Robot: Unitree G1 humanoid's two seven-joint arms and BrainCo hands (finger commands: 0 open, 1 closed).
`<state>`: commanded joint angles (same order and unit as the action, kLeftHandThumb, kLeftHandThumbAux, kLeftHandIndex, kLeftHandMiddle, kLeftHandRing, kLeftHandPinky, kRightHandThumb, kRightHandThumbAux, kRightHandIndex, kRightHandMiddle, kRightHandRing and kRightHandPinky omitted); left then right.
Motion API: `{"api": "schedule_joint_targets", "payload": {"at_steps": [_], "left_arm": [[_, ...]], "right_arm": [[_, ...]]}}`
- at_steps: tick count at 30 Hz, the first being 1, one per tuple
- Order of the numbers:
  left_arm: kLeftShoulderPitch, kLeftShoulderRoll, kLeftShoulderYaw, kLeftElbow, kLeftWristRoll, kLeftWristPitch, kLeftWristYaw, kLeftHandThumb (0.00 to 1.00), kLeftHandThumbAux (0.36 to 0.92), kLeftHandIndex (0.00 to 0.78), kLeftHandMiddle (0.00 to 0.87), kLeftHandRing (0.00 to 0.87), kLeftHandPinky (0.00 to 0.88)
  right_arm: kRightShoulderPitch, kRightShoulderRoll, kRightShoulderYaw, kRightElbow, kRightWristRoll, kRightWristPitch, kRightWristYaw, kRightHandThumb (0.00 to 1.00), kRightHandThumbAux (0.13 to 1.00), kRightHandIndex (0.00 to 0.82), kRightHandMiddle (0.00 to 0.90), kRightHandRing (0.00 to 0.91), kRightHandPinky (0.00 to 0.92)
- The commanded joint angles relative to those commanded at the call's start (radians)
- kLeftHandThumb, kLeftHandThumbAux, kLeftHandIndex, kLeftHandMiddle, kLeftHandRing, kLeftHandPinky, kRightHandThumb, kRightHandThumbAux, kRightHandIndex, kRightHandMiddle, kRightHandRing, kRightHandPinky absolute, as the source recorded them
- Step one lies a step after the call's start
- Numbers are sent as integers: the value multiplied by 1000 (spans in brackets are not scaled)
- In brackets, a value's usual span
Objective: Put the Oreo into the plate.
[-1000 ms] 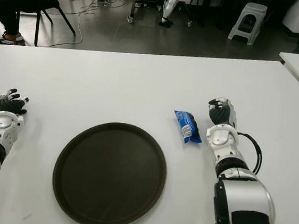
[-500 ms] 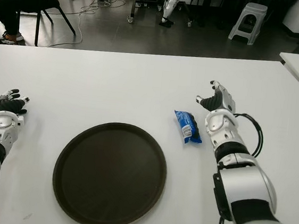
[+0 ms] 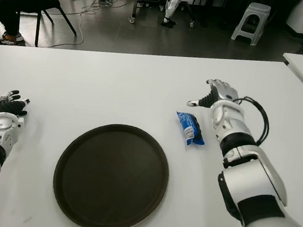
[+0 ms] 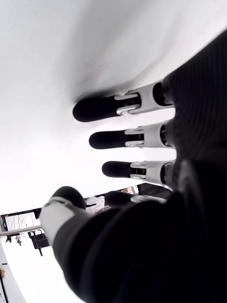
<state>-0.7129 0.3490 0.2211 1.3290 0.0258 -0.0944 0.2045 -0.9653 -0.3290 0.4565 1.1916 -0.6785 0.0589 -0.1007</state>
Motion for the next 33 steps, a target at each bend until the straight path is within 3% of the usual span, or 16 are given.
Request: {"api": "schedule_joint_targets", "payload": {"at_steps": [6, 11, 15, 24, 28, 33], "left_arm": [[0, -3, -4, -1, 3, -3, 3, 157, 757, 151, 153, 171, 194], [-1, -6, -5, -1, 4, -3, 13, 152, 756, 147, 151, 170, 199], [-6, -9, -6, -1, 4, 4, 17, 169, 761, 175, 159, 178, 216], [-12, -15, -14, 0, 8, 13, 17, 191, 761, 178, 160, 176, 210], [-12, -19, -9, 0, 3, 4, 15, 187, 759, 182, 162, 175, 196], [-13, -22, -7, -1, 0, -5, 10, 181, 764, 190, 165, 173, 187]], "right_arm": [[3, -13, 23, -72, -7, 30, 75, 0, 505, 0, 8, 60, 154], [-6, -22, 55, -151, -29, 100, 196, 0, 498, 0, 37, 98, 208], [-5, -36, 82, -196, -50, 136, 276, 0, 480, 13, 76, 120, 171], [-7, -62, 138, -299, -102, 198, 431, 0, 443, 182, 184, 171, 171], [1, -68, 165, -416, -146, 284, 530, 0, 451, 219, 212, 191, 168], [25, -81, 174, -505, -176, 342, 574, 0, 448, 226, 221, 202, 186]]}}
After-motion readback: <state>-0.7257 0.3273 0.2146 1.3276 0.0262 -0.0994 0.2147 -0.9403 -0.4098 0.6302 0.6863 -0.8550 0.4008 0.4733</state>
